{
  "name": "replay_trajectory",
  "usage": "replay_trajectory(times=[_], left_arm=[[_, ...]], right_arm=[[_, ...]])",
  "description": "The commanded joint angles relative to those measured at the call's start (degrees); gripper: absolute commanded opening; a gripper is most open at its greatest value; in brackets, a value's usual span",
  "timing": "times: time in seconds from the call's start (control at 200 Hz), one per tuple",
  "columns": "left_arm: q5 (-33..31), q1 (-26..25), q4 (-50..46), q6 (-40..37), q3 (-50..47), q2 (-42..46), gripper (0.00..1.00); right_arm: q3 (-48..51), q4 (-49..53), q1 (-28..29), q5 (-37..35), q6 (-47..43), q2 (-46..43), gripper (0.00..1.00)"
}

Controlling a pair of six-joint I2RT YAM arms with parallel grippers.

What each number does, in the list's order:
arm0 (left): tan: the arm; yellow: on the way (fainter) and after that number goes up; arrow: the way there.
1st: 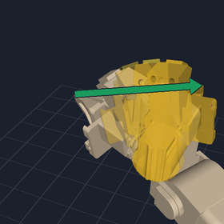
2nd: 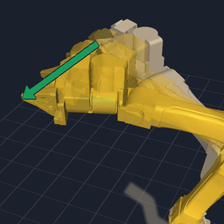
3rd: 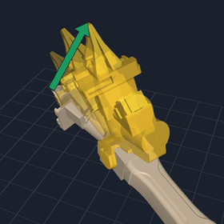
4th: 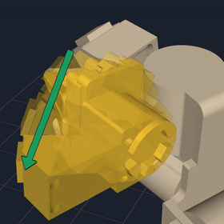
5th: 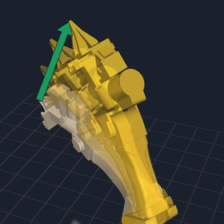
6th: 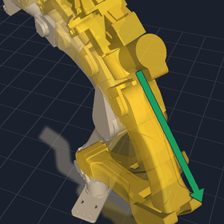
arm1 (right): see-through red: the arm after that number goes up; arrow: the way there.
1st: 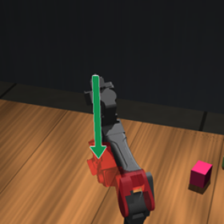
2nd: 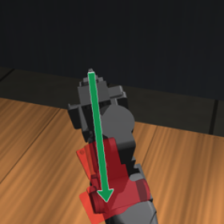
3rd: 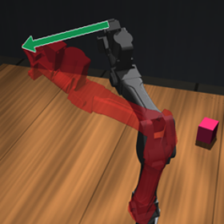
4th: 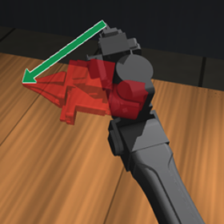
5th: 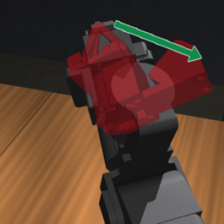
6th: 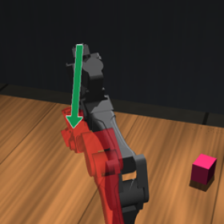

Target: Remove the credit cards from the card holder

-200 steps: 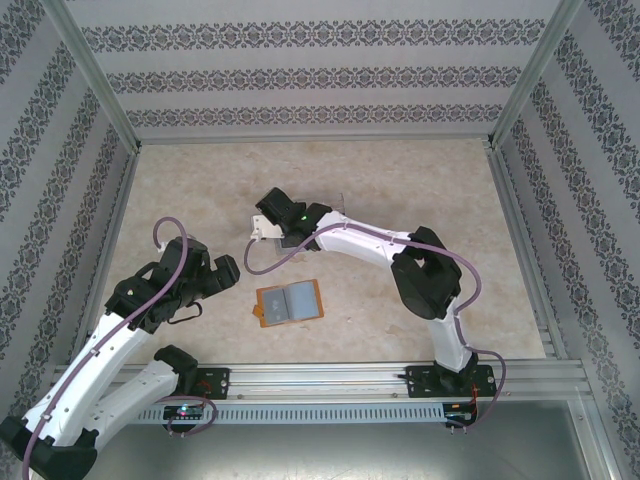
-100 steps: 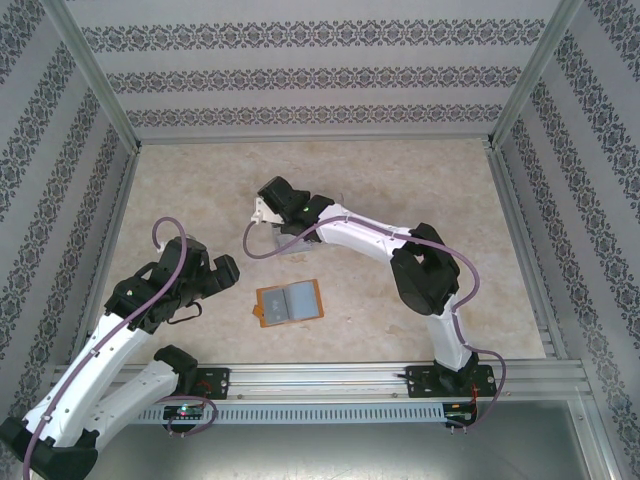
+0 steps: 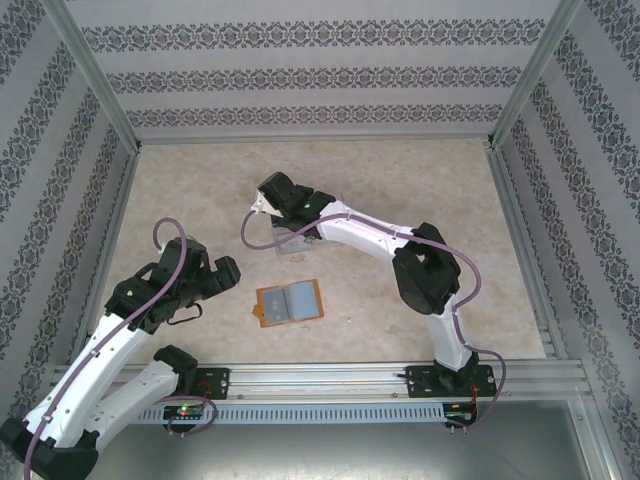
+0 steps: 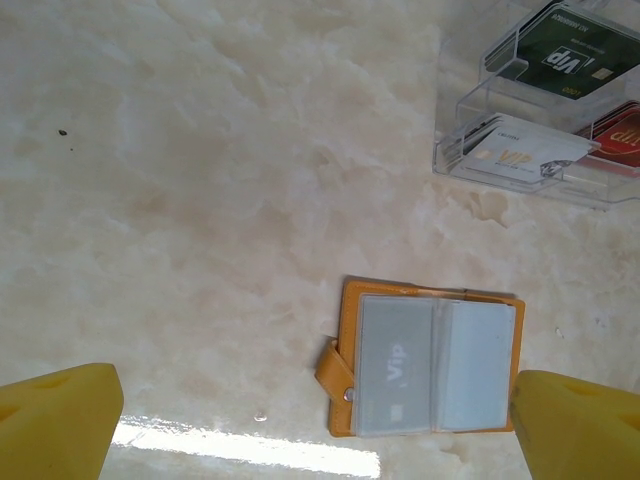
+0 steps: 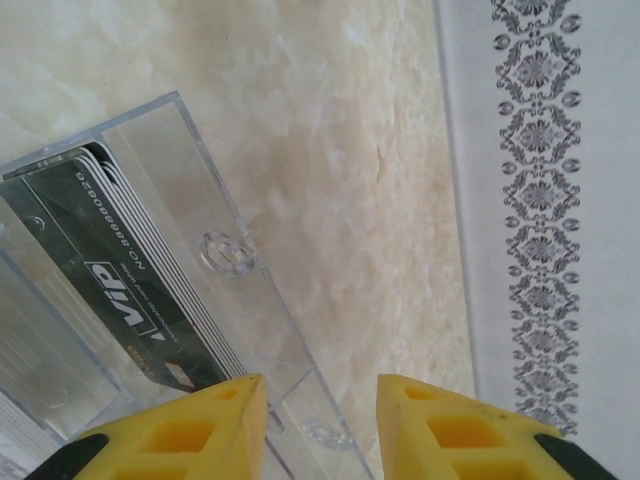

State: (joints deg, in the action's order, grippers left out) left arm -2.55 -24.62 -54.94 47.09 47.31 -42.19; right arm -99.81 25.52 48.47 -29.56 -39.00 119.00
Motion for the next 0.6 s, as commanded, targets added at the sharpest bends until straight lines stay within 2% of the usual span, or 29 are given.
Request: replay_trajectory(times=[0.0,0.09,0.21,0.4,0.595], left_arm=[[1.7,0.8,0.1,-0.4,-1.0,0.5,1.00],[3.6,0.8,1.8,-0.7,-1.6,0.2,0.99],[7.4,0.8,5.1,-0.7,-2.9,-1.1,0.96],[13.6,0.8,11.5,0.6,-5.5,-4.1,0.85],[17.9,0.6,18.9,3.7,-9.1,-8.3,0.75]], right_arm=[[0.3,3.4,-0.5,-0.4,8.1,-4.7,0.35],[1.3,5.8,-0.5,1.6,16.0,-7.8,0.35],[4.6,9.1,-0.4,6.8,28.6,-13.1,0.30],[16.3,8.7,-0.6,17.6,46.1,-22.7,0.22],[28.5,6.1,-0.4,26.8,58.3,-29.1,0.15]])
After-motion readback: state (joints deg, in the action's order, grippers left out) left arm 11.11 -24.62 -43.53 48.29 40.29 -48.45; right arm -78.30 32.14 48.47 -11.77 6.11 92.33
